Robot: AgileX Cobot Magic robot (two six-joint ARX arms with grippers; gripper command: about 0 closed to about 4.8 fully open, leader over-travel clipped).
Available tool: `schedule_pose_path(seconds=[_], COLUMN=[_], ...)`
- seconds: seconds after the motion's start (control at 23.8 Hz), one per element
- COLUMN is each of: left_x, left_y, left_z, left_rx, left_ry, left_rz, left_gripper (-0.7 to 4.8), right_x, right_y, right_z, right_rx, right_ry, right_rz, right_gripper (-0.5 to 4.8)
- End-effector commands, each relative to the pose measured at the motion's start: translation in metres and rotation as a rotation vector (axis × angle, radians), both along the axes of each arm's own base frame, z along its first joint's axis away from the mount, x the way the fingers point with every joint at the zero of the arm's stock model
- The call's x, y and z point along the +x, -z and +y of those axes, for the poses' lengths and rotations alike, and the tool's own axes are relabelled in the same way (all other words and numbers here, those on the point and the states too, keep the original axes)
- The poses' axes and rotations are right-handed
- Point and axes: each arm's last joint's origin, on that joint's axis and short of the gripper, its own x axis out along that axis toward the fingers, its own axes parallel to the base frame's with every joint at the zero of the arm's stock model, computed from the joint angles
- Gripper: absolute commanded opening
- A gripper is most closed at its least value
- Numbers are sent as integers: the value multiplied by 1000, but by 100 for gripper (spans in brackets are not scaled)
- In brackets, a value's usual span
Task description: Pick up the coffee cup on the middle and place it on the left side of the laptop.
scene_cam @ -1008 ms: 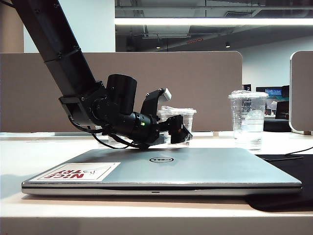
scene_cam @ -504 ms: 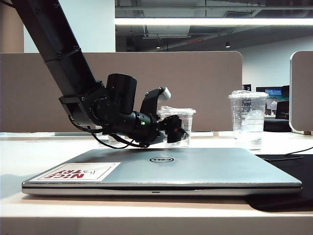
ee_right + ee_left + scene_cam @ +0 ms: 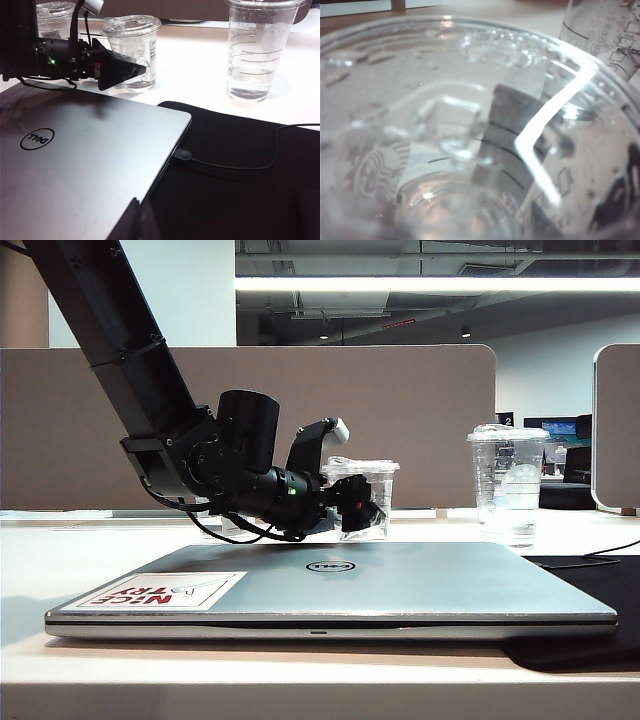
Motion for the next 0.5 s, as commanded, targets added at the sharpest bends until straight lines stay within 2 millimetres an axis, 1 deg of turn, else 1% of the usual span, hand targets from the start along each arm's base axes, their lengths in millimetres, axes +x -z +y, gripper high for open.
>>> schedule_pose_path(seconds=[0.04,0.42,0.5], left_x=[1,0,-1], left_y=[-6,-17,-21], left_z=[-2,-3,-3], left_rx=[-24,-66,-72], left_ry=[11,42,74], left_rz=[-41,-109,-111], left_gripper=[327,327,327], right_x=[0,0,0], right_y=[0,0,0], right_z=[0,0,0], right_rx=[3,3,3], right_ry=[1,1,1], right_rz=[-11,-11,-11], right_gripper=[-5,-5,-5])
